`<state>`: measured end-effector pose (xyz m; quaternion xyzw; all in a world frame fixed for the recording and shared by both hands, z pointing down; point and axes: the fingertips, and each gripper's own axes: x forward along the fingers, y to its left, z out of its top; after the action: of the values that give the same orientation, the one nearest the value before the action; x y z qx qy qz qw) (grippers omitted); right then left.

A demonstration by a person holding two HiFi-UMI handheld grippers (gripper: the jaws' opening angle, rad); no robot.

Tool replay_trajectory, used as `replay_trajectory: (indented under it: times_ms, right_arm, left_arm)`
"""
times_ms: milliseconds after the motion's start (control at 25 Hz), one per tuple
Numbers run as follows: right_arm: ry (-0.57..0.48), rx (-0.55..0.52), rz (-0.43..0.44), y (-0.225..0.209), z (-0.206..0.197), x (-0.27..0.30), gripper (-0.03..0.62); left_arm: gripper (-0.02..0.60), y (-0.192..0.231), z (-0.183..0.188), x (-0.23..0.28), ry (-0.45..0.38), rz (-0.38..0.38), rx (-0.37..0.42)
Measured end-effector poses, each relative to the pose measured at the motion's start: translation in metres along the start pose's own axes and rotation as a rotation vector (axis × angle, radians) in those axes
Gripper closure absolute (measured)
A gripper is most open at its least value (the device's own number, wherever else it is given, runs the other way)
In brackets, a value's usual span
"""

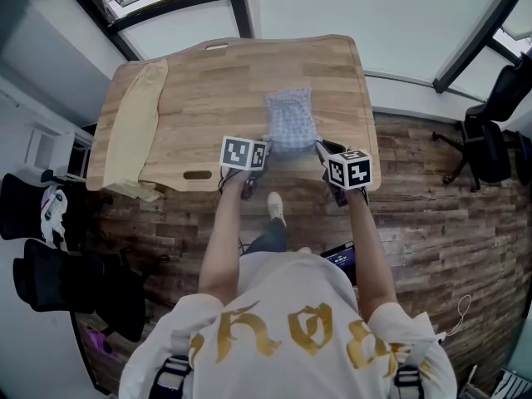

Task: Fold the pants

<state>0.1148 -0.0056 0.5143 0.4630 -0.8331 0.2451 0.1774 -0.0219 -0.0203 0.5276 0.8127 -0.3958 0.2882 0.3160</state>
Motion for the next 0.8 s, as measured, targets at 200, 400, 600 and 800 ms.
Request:
replay_trajectory:
  times_ms: [200, 400, 600, 800]
  right_arm:
    - [-0.003, 0.006, -0.028, -0.029, 0.034, 0.035, 0.549]
    - [0.022, 0.026, -0.054, -0.068, 0.066, 0.085, 0.55]
    - [0.054, 0.058, -0.077, -0.109, 0.096, 0.145, 0.551]
    - [0.134, 0.072, -0.111, -0.146, 0.098, 0.202, 0.55]
  left_arm:
    - [0.499, 0.024, 0.049, 0.027, -0.016, -0.027, -0.002]
    - [0.5, 0.056, 0.097, 0.072, 0.016, -0.049, 0.009]
    - [0.5, 0.095, 0.139, 0.121, 0.052, -0.078, -0.013]
    - [0.5, 0.129, 0.156, 0.171, 0.115, -0.097, -0.031]
